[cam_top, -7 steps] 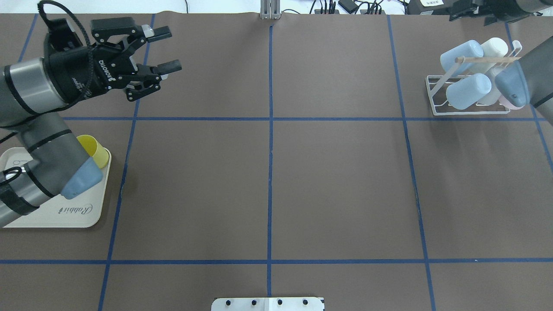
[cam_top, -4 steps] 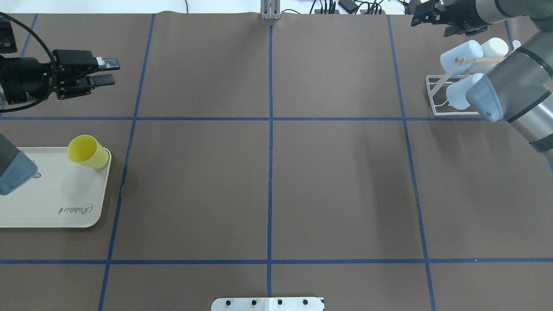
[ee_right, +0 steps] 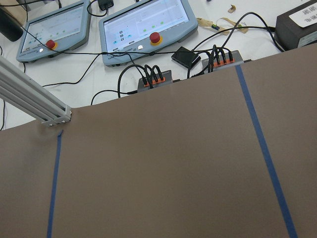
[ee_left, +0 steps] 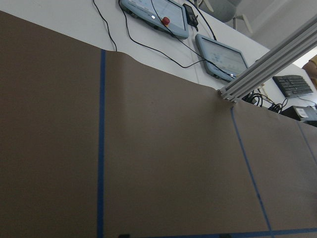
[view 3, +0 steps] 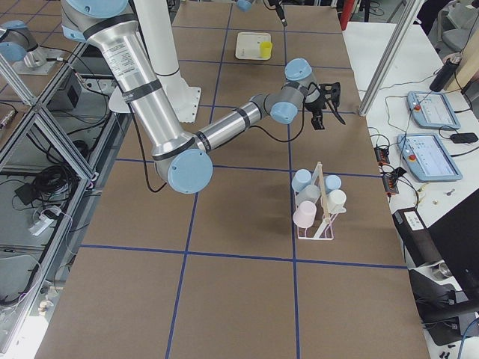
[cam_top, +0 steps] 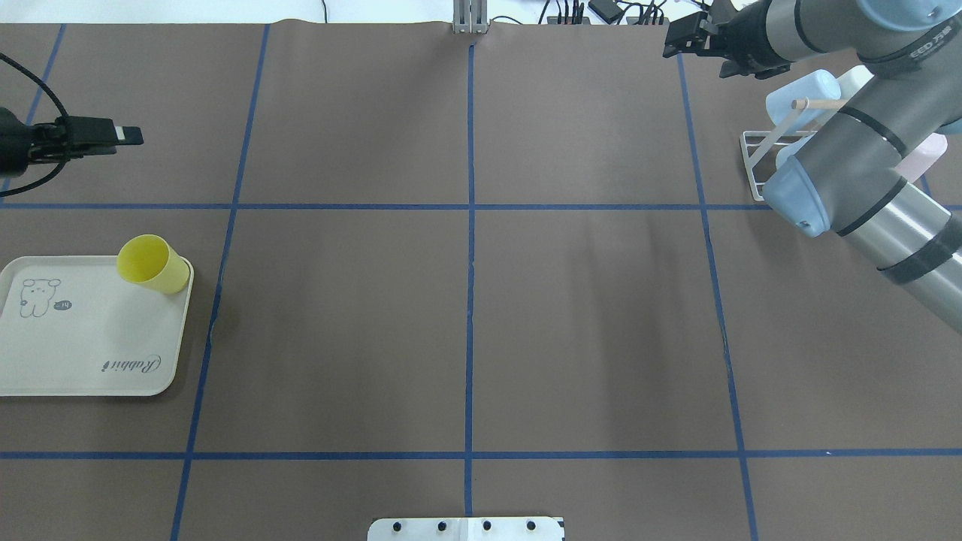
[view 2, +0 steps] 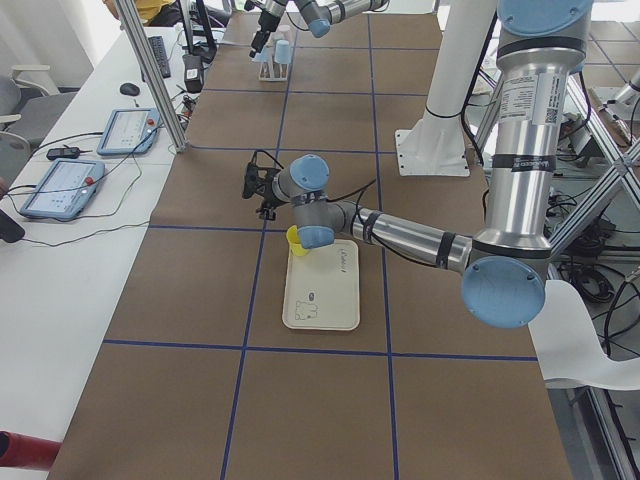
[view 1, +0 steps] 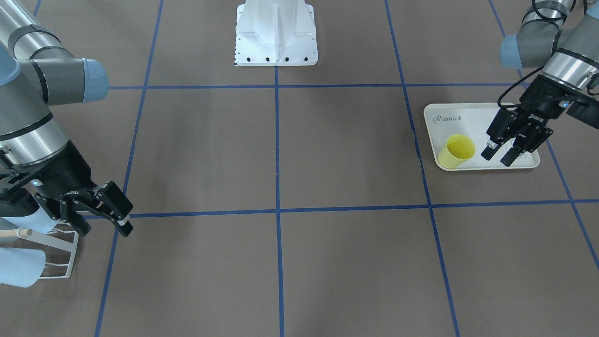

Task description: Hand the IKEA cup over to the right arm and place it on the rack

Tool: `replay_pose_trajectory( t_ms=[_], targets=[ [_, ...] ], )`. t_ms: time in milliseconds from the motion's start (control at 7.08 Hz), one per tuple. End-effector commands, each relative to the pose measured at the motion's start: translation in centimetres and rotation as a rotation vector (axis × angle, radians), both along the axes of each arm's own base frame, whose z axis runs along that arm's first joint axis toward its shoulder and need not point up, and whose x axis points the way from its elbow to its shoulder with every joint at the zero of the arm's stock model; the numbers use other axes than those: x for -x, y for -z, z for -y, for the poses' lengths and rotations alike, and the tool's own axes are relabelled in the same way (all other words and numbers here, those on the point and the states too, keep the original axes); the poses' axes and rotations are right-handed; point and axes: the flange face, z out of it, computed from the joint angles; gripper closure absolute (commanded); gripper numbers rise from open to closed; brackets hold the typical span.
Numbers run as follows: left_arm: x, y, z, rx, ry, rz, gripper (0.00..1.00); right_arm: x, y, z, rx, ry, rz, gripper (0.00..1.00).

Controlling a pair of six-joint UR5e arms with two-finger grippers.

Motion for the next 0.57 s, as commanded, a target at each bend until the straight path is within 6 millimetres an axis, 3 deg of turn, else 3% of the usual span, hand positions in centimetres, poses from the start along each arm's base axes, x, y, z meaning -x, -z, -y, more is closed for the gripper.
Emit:
replay_pose_trajectory(
  t_ms=[0, 141, 424],
  targets=[
    [-3.1, -2.6, -1.3, 0.166, -0.078, 0.137, 0.33, 0.9, 0.2, -0.1, -0.002, 0.004, -0.001, 0.00],
    [-2.9, -4.7, -2.4, 0.201, -0.087, 0.159, 0.33, 1.1, 0.1, -0.2, 0.001, 0.007, -0.002, 0.00],
    [-4.9, -7.5, -3.1, 0.250, -0.134, 0.186, 0.32, 1.2, 0.0, -0.2, 0.002, 0.009, -0.003, 0.00]
  ],
)
